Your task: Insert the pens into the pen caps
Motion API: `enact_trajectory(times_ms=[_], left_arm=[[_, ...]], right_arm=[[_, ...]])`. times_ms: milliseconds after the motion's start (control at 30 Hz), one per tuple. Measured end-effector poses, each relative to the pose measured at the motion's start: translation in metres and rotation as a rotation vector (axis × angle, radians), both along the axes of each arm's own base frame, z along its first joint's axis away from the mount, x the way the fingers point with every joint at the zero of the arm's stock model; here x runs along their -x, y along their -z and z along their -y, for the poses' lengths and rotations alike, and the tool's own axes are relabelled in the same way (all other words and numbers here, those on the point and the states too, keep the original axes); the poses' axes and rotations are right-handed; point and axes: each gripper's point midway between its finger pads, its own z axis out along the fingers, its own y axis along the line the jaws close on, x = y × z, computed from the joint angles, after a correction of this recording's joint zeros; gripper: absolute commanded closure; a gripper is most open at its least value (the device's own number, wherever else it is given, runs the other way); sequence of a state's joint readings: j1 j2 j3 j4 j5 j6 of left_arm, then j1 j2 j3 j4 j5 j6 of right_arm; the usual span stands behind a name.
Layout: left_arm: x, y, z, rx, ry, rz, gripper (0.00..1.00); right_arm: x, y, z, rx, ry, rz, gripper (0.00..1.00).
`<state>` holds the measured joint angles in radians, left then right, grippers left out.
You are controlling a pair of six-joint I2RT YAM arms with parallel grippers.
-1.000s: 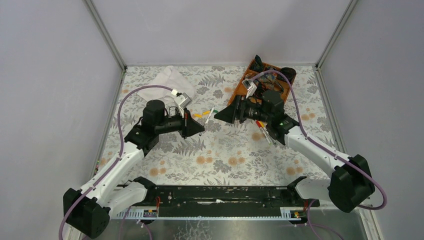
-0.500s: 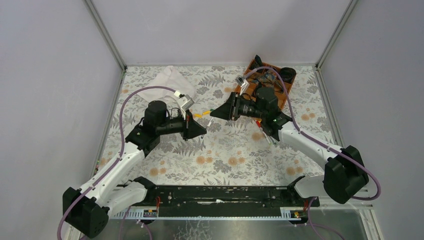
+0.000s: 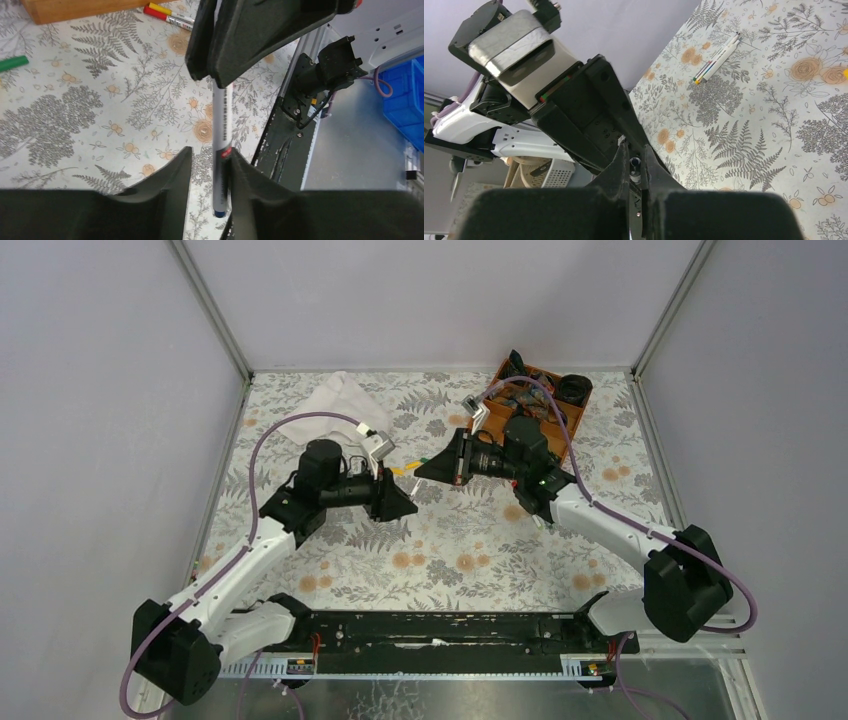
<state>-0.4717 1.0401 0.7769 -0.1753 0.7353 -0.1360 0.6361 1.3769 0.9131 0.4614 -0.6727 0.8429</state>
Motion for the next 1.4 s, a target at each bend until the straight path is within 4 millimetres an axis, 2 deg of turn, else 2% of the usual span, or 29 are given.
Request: enact_trajectory(times_ms=[100,133,167,267,333,433,533,667,767,900,1000,1033,1133,1233,1400], left_arm=[[0.002,0.000,0.001,0.001,0.009,0.001,0.96],[0.002,-0.001,0.002,0.002,0.013,0.001,1.00],[0.002,0.000,0.002,-0.002,0.010,0.003,1.00],[-0.003,0.005,-0.001,-0.027,-0.026,0.004,1.00],[-0.013,0.008,-0.008,-0.059,-0.098,0.022,1.00],[-0.036,0.005,-0.031,-0.103,-0.261,0.068,1.00],[-0.057,0.000,-0.058,-0.123,-0.414,0.085,1.00],[-0.085,0.006,-0.100,-0.175,-0.619,0.060,1.00],[-0.098,0.014,-0.135,-0.223,-0.769,0.030,1.00],[-0.104,0.015,-0.166,-0.252,-0.902,0.016,1.00],[-0.103,0.004,-0.175,-0.236,-0.949,0.045,1.00],[-0.102,-0.002,-0.179,-0.230,-0.978,0.062,1.00],[-0.103,-0.001,-0.182,-0.238,-0.994,0.061,1.00],[-0.104,0.000,-0.185,-0.247,-1.010,0.062,1.00],[-0.104,0.000,-0.186,-0.248,-1.016,0.063,1.00]], right_arm=[[-0.003,0.003,0.000,0.010,0.011,0.009,0.99],[-0.003,0.004,0.000,0.014,0.014,0.009,0.94],[-0.004,0.006,0.000,0.021,0.017,0.016,0.86],[-0.007,0.011,0.000,0.061,0.042,0.026,0.53],[-0.010,0.018,0.001,0.126,0.063,0.047,0.44],[-0.013,0.032,0.005,0.228,0.095,0.073,0.43],[-0.020,0.047,0.015,0.333,0.135,0.092,0.48],[-0.040,0.067,0.016,0.462,0.160,0.113,0.52],[-0.060,0.091,0.012,0.566,0.159,0.113,0.52],[-0.082,0.132,0.004,0.707,0.129,0.114,0.52],[-0.096,0.158,-0.005,0.789,0.101,0.125,0.52],[-0.104,0.178,-0.015,0.847,0.074,0.146,0.52],[-0.105,0.187,-0.019,0.887,0.049,0.152,0.51],[-0.124,0.194,-0.041,0.901,0.034,0.208,0.51],[-0.138,0.210,-0.060,0.935,0.004,0.266,0.49]])
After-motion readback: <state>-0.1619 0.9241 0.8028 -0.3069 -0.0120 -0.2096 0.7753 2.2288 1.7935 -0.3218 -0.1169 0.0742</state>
